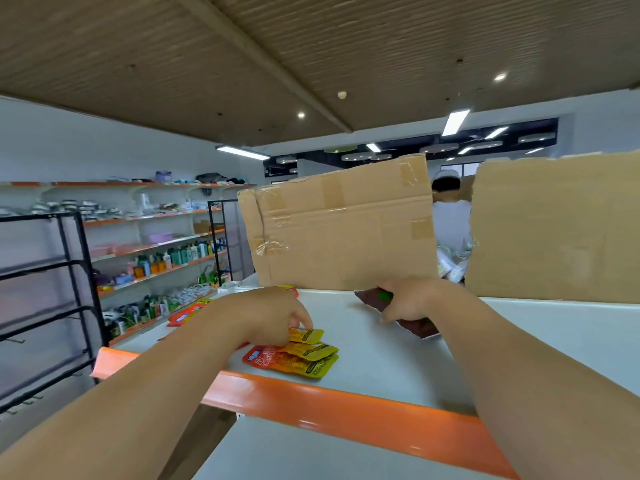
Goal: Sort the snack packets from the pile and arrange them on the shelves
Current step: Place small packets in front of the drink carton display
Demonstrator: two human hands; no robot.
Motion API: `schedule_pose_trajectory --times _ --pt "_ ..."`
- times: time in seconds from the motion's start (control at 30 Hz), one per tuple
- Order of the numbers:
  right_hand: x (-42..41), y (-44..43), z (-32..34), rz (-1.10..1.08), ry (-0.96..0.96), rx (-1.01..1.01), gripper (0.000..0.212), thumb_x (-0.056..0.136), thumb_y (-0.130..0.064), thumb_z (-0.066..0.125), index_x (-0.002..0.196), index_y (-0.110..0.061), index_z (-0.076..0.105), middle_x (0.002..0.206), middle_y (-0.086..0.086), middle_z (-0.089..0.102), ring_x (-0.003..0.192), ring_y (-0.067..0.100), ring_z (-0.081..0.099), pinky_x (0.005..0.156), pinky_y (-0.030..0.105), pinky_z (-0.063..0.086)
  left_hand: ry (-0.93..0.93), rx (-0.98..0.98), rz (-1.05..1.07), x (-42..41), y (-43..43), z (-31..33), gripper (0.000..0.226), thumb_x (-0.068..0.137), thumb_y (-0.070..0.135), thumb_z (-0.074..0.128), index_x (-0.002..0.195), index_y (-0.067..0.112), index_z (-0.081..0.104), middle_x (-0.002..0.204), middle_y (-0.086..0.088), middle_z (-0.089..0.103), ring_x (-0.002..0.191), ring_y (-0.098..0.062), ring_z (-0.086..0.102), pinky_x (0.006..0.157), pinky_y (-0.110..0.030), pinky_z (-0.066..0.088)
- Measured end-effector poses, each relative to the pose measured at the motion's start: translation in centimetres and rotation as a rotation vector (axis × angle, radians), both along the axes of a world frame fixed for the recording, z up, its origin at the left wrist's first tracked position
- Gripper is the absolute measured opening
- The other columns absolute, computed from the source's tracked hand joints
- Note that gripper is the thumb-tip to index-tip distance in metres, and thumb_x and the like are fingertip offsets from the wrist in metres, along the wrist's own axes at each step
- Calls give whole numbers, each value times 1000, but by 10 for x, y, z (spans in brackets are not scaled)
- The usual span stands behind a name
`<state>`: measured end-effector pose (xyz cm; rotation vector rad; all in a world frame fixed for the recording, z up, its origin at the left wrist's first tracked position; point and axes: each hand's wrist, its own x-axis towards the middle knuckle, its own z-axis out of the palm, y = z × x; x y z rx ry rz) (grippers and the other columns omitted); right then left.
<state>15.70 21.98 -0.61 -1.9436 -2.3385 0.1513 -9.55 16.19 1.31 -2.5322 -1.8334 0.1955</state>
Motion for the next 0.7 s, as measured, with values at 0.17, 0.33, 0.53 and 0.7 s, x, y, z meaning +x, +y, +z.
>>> schedule_pose_trajectory --times 0.17,0.33,0.53,0.7 --pt "3 -1 4 -4 -1 -16 61 89 -41 67 144 -29 45 114 -1 59 97 21 53 77 28 39 93 -102 -1 2 8 5 70 90 7 57 141 53 48 131 29 51 88 0 55 57 -11 39" --pt "7 1 6 -34 0 -12 51 85 -32 68 133 -24 53 114 0 63 97 23 59 69 28 43 34 131 -80 9 24 6 54 83 -5 50 115 33 72 114 5 68 97 -20 62 74 -31 52" --pt "13 4 8 -118 6 27 44 83 -25 64 127 -20 59 109 2 69 93 23 66 62 26 45 13 286 -204 56 41 -1 42 83 1 59 93 38 75 133 13 55 122 -15 47 99 -42 38" --pt "15 7 5 -130 -20 -1 44 85 -29 67 127 -19 59 106 0 63 93 23 61 74 30 48 -196 105 -36 80 44 -24 50 96 10 48 133 41 60 139 4 53 106 -18 55 85 -27 48"
